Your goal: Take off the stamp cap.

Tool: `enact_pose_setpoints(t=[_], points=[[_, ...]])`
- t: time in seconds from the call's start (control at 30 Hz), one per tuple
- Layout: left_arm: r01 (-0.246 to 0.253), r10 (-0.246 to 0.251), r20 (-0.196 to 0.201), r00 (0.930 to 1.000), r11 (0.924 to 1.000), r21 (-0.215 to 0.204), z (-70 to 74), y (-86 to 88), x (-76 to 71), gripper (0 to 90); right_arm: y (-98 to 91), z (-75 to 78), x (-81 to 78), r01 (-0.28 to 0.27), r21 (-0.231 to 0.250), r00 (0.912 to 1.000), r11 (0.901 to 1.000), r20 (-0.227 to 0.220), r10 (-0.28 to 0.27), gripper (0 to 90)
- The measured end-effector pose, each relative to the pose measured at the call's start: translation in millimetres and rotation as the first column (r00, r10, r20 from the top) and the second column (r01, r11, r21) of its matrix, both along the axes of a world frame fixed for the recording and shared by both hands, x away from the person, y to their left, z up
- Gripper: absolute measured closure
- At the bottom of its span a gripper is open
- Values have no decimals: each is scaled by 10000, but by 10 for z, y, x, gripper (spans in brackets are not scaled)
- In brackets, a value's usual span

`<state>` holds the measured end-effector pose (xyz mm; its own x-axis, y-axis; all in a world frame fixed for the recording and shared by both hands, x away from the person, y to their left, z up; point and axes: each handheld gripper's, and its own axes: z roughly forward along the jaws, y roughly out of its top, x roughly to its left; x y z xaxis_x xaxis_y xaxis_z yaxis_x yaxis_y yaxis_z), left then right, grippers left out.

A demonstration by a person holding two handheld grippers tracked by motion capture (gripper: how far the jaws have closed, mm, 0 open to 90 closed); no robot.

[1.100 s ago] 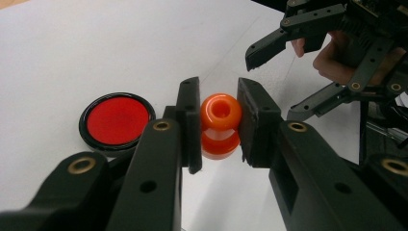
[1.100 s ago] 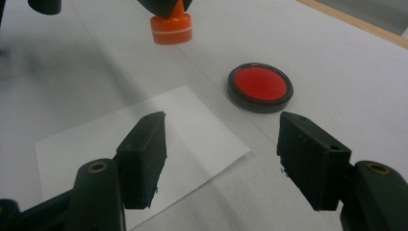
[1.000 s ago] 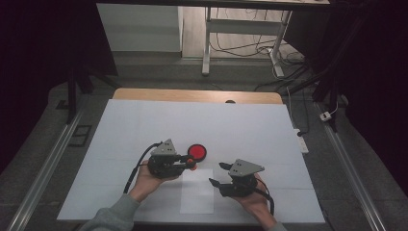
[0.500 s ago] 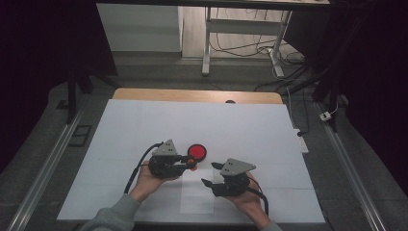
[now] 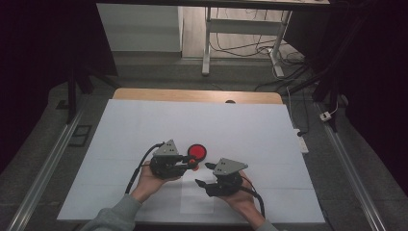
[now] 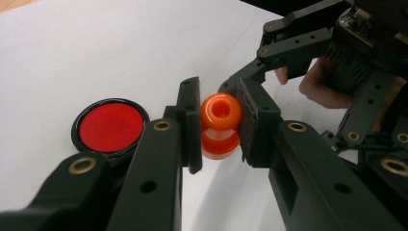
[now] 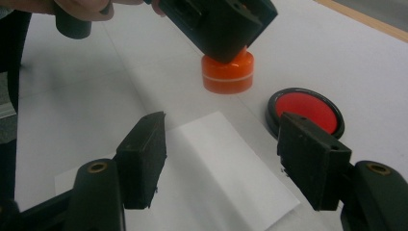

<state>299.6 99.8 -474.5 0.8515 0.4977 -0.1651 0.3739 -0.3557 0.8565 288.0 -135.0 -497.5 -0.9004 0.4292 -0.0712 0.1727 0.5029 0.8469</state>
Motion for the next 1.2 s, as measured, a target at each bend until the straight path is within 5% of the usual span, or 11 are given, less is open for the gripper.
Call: enact_pose_setpoints(t=[0.43,1.2], points=[[280,-282,-98,9996,9995,-159,-21,-64,-10,725,102,-21,25,-62,-3,9999,10000,119,62,359],[374,-375,-81,9993,9993,-85,-40,-94,-14,725,156,-24,17,146,-202,9987,9997,497,-136,576]])
